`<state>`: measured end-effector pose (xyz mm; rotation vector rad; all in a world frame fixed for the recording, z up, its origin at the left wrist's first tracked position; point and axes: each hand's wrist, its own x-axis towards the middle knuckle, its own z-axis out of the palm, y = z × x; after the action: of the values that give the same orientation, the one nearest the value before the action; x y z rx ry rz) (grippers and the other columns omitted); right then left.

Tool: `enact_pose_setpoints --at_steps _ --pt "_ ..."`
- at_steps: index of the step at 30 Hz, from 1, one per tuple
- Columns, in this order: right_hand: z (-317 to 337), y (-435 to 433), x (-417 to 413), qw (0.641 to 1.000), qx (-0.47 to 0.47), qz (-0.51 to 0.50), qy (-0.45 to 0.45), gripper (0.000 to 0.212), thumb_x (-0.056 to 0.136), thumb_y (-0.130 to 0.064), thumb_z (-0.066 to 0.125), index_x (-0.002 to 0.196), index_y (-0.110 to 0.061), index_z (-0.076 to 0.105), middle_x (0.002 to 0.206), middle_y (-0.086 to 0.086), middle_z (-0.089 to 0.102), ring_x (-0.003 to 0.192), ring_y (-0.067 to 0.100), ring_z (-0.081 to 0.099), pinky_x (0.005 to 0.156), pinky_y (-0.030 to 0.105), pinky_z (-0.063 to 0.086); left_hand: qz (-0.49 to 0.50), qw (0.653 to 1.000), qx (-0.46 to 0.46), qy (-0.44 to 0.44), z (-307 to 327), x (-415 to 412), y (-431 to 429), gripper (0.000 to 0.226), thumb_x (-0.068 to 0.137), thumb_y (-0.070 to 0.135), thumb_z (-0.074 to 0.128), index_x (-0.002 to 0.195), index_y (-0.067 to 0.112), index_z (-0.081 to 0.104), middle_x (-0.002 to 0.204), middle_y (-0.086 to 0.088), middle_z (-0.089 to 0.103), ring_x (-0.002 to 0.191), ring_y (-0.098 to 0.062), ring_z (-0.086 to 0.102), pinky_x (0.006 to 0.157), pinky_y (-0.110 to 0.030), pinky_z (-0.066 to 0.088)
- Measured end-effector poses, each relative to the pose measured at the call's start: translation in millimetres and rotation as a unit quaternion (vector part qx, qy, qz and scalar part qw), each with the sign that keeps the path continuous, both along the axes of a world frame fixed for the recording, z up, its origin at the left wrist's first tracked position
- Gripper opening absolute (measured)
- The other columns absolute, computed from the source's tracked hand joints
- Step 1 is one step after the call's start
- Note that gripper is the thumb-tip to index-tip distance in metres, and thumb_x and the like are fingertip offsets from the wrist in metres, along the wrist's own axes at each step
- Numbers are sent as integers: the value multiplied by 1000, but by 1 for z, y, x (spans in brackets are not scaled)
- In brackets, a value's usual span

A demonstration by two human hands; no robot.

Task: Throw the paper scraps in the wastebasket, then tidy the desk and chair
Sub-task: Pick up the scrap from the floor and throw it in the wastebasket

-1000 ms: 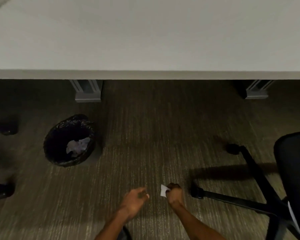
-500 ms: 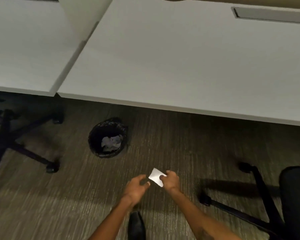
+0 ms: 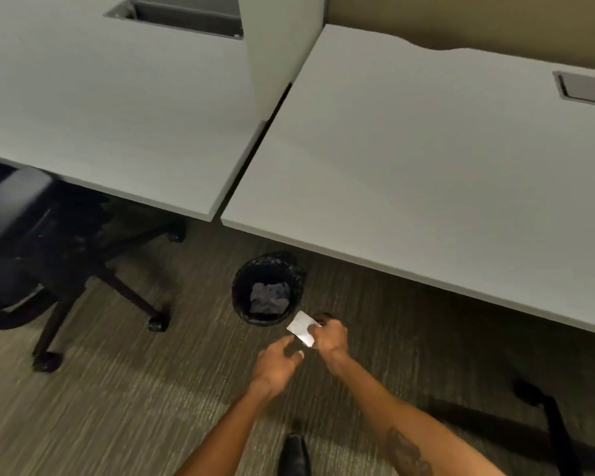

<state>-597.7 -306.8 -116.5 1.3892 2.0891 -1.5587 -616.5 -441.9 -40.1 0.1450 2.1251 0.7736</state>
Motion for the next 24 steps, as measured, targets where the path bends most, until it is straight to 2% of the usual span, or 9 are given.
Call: enact_pose_setpoints --at_steps 5,6,8,9,11,13,16,20,24 --pt "3 -8 -51 1000 14 26 -6 23 91 -4 58 110 1 70 115 17 70 107 30 67 93 35 52 18 1000 7 -4 0 -36 -5 56 99 28 57 151 19 38 152 -3 45 133 -20 50 105 -28 41" --pt "4 -9 -60 999 24 40 -3 23 90 -2 59 110 2 70 115 18 70 106 30 67 93 35 52 22 1000 6 -4 -1 -41 -6 56 99 28 57 151 20 38 152 -3 46 126 -17 56 99 -21 45" --pt "4 -11 -78 997 33 73 -14 27 91 -5 59 115 1 68 121 17 69 109 30 66 96 38 51 39 999 7 -7 -4 -53 -9 56 100 29 56 152 22 37 151 -3 47 97 -4 63 77 -3 48" --pt "3 -12 -86 995 36 86 -24 29 92 -8 59 118 -1 68 123 16 68 111 29 65 98 39 51 48 999 10 -10 -6 -58 -10 56 100 29 56 152 22 37 151 -3 47 94 -3 63 77 -4 48" --pt "0 -12 -100 993 48 96 -42 30 92 -11 59 121 -4 67 126 17 66 114 30 64 98 40 51 55 998 14 -14 -6 -66 -12 56 100 27 56 152 22 37 151 -4 46 105 -6 60 91 -18 46" --pt "0 -12 -109 994 49 85 -46 30 93 -11 58 121 -6 67 127 16 65 115 30 63 98 40 51 55 998 20 -19 -6 -70 -14 57 100 27 56 152 22 35 154 -4 42 114 -6 55 96 -24 43" --pt "-1 -15 -126 993 52 95 -50 33 94 -11 55 124 -6 65 130 16 63 118 30 60 98 36 50 53 998 19 -27 -9 -79 -20 58 100 27 55 153 22 32 158 -4 35 138 -20 42 109 -33 39" --pt "-4 -18 -146 992 58 103 -50 36 95 -10 52 130 -3 61 135 21 58 124 36 55 102 45 48 60 998 16 -32 -14 -93 -26 57 101 27 54 153 24 31 160 -3 32 143 -23 38 114 -38 36" --pt "-10 -17 -160 992 41 113 -30 34 96 -9 53 128 2 59 132 26 58 123 40 55 102 48 48 65 997 16 -35 -18 -105 -30 57 101 28 54 153 24 32 159 -3 33 141 -23 40 112 -37 37"
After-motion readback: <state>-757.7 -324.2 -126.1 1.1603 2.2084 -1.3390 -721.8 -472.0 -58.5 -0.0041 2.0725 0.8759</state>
